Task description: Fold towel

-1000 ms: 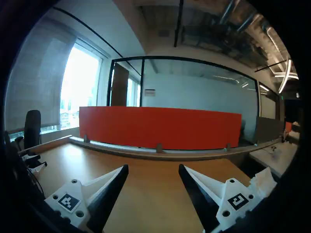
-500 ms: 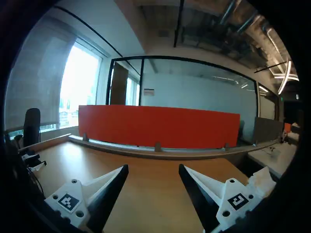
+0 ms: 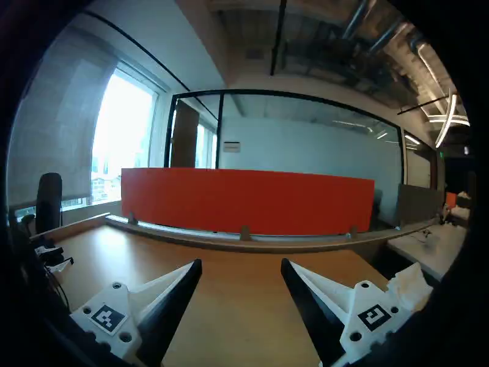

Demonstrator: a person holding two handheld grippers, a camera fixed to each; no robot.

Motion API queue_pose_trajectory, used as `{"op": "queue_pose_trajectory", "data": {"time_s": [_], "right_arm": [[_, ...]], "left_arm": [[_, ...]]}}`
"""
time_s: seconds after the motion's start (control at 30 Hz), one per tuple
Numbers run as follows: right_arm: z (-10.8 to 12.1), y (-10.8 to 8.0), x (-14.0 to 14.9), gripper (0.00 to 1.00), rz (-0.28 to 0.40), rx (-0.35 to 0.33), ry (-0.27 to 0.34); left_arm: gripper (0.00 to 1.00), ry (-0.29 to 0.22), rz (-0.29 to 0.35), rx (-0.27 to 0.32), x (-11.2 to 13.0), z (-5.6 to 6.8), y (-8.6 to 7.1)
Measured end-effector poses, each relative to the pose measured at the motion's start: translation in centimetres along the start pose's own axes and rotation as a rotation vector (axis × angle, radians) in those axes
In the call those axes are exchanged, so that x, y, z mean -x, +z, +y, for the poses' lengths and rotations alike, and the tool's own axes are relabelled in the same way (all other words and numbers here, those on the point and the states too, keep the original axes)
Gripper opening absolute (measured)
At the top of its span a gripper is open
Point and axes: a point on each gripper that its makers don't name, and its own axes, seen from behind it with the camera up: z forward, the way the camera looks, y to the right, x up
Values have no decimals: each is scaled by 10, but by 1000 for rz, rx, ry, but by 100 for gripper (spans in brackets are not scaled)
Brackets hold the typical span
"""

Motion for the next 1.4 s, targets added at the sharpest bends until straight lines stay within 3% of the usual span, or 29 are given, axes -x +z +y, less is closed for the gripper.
{"op": "queue_pose_trajectory", "data": {"time_s": [0.57,0.97,1.4], "right_arm": [[31,5,15,100,27,57,5],[37,13,52,100,40,44,64],[57,15,98,100,46,78,107]], "left_arm": [[98,0,0,0,1,1,-1],[98,0,0,0,1,1,0],[98,0,0,0,1,1,-1]]}}
